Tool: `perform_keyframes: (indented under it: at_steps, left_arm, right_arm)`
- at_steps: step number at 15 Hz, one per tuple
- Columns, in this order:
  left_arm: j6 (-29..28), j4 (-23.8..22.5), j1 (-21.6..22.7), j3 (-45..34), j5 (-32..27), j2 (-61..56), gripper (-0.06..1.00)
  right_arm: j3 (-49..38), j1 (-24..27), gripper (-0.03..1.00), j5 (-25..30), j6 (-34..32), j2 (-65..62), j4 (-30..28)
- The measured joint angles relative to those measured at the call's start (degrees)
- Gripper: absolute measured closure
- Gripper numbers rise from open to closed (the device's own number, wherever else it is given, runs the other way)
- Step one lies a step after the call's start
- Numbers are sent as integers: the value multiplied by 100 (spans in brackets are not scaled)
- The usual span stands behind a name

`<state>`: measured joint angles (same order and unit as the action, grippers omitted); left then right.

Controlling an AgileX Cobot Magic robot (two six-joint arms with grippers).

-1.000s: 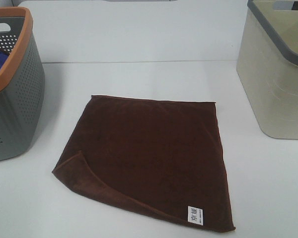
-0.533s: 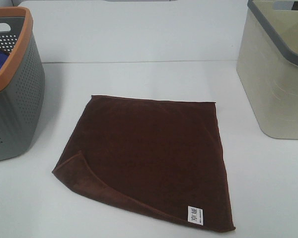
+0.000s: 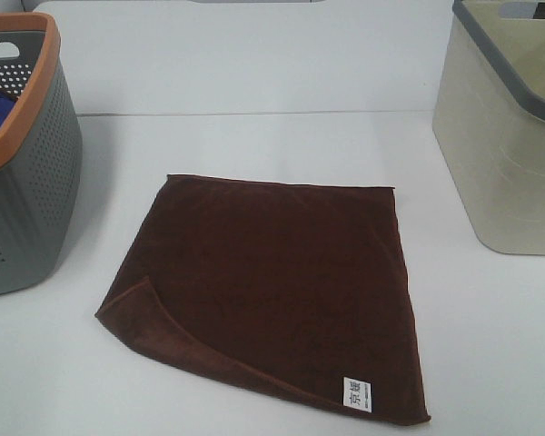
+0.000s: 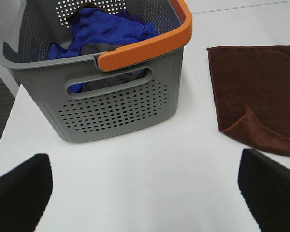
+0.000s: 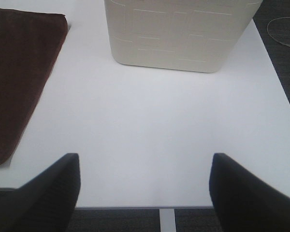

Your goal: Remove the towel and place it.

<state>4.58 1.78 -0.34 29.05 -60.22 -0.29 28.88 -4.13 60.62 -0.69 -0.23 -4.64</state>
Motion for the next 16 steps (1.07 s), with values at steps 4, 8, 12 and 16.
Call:
perform_keyframes:
  at_steps: [4,8,12,16]
  left_arm:
    - [-40,-29,-17,0,0,0,-4]
    - [-40,-29,-63,0,0,0,-4]
    - [-34,-29,-63,0,0,0,-4]
    - [-34,-29,-63,0,0,0,-4]
  right_arm:
    - [0,0,22,-6,0,0,6]
    - [0,0,22,-6,0,0,6]
    - [0,0,22,-6,0,0,6]
    - [0,0,22,-6,0,0,6]
